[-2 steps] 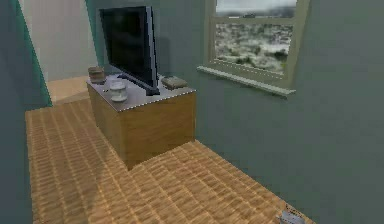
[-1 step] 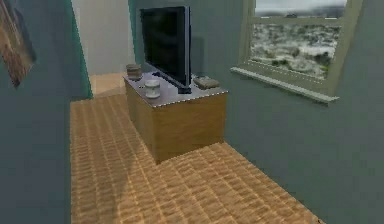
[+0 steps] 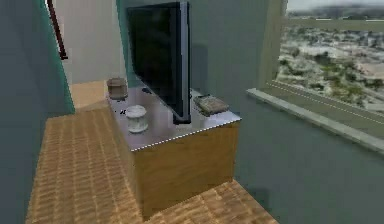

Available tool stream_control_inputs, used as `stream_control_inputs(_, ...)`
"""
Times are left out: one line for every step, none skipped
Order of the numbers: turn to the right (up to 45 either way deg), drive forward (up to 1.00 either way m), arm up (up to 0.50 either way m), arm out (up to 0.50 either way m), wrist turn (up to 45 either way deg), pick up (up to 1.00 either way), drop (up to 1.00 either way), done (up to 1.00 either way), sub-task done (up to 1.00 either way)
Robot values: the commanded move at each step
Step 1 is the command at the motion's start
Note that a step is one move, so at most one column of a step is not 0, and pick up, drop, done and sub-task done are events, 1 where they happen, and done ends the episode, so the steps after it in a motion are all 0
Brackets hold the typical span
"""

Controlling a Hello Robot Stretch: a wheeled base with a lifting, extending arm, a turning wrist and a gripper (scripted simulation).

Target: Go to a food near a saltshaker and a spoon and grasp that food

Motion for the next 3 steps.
stream_control_inputs(-36.0, 0.0, 0.0, 0.0, 0.0, 0.0, 0.0, 0.0, 0.0)
stream_control_inputs(0.0, 1.0, 0.0, 0.0, 0.0, 0.0, 0.0, 0.0, 0.0)
stream_control_inputs(0.0, 1.0, 0.0, 0.0, 0.0, 0.0, 0.0, 0.0, 0.0)
